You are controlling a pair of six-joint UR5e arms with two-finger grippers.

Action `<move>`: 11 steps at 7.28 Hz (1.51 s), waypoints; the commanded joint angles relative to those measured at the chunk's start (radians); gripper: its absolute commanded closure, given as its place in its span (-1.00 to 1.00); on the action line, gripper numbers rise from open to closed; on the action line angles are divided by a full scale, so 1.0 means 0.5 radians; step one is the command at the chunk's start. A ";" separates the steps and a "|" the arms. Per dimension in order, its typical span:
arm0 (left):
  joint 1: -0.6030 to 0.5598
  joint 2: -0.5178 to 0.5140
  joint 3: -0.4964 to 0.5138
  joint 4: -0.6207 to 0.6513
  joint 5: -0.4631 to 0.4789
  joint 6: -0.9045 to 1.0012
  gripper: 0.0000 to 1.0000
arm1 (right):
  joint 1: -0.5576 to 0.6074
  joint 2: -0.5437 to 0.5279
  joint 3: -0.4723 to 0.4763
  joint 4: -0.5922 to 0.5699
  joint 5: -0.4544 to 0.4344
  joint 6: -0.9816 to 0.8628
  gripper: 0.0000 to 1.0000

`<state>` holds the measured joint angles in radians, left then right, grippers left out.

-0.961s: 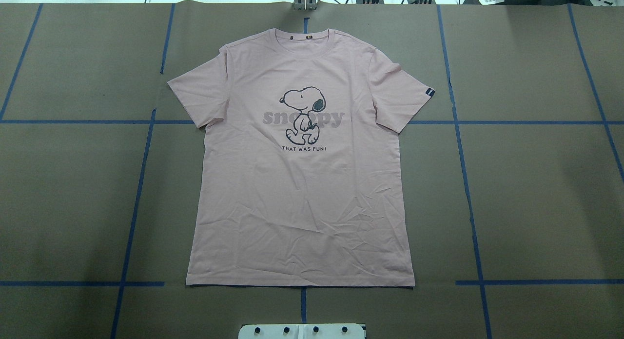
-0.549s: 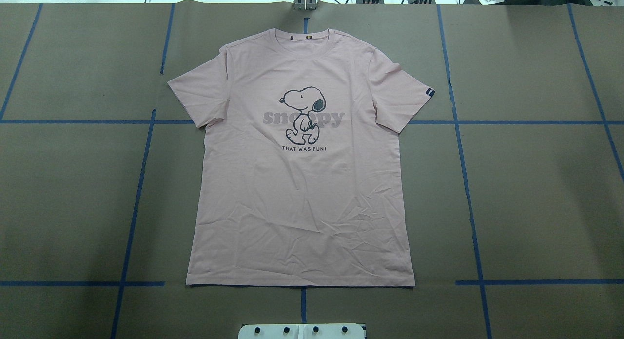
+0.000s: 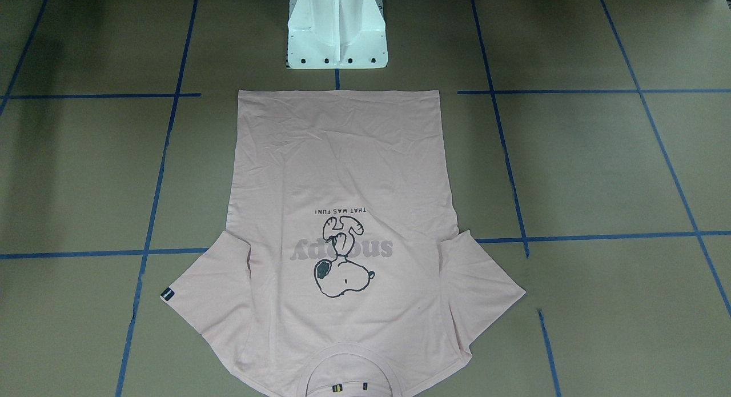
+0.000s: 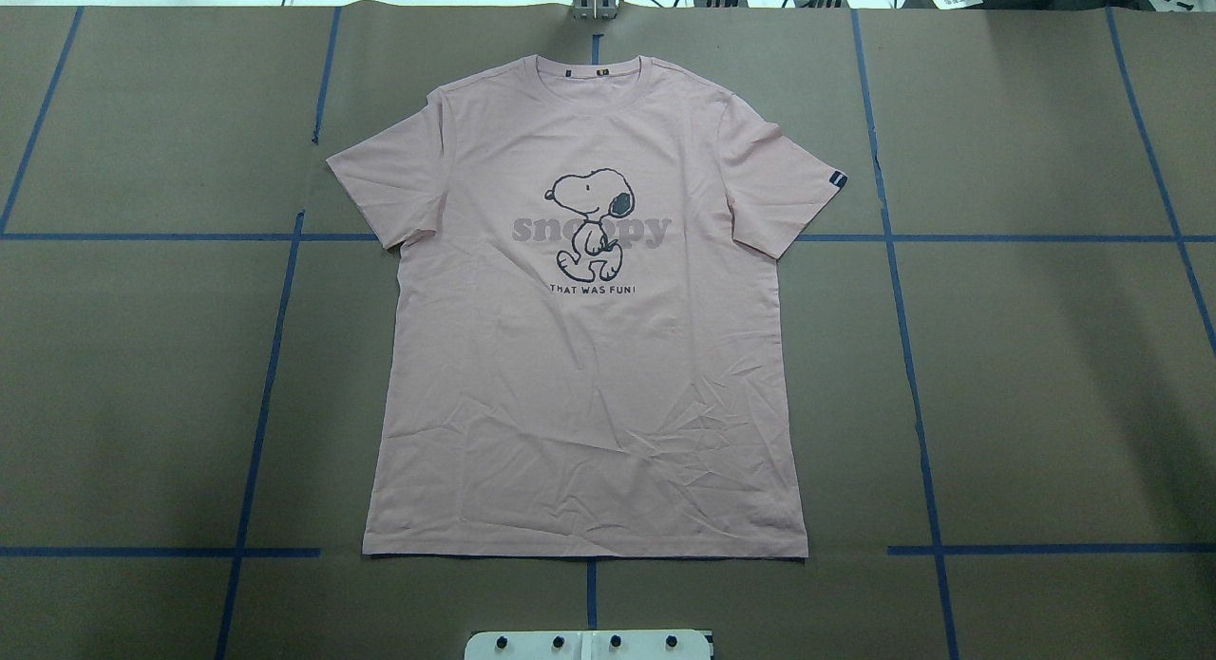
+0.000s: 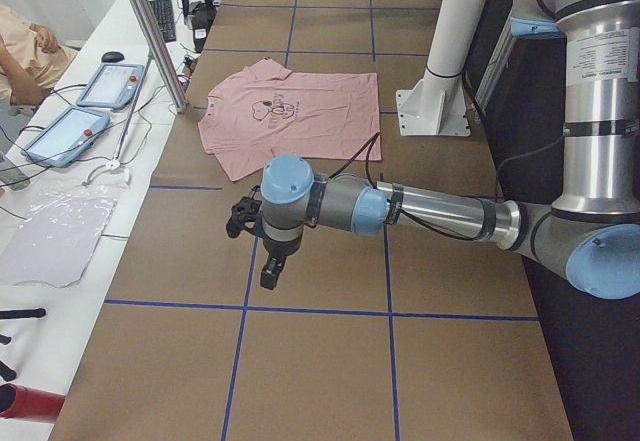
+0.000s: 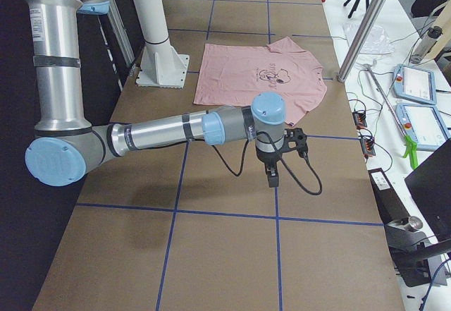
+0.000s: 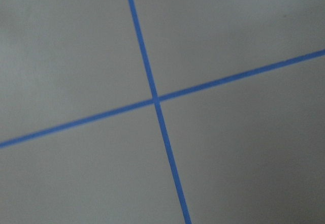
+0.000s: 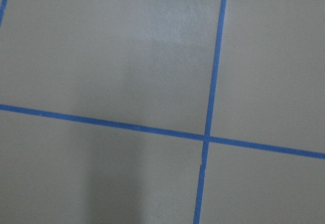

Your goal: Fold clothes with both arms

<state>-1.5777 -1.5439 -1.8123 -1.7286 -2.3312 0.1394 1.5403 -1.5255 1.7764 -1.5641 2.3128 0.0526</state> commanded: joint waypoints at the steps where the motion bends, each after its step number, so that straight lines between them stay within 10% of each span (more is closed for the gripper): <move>1: 0.005 -0.288 0.156 -0.672 -0.004 -0.015 -1.00 | 0.000 0.103 -0.028 0.063 0.016 0.042 -1.00; 6: 0.381 -0.434 0.289 -1.224 -0.013 -0.702 -1.00 | -0.330 0.372 -0.116 0.550 0.035 0.871 -1.00; 8: 0.468 -0.437 0.271 -1.224 -0.010 -0.708 -1.00 | -0.631 0.492 -0.336 1.042 -0.273 1.527 -0.98; 11: 0.471 -0.437 0.271 -1.227 -0.013 -0.708 -1.00 | -0.944 0.755 -0.637 1.131 -0.569 1.956 -0.48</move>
<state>-1.3432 -1.7625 -1.6764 -2.3420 -2.3376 -0.2146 1.1273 -1.1964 1.5146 -1.0081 2.0861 0.9740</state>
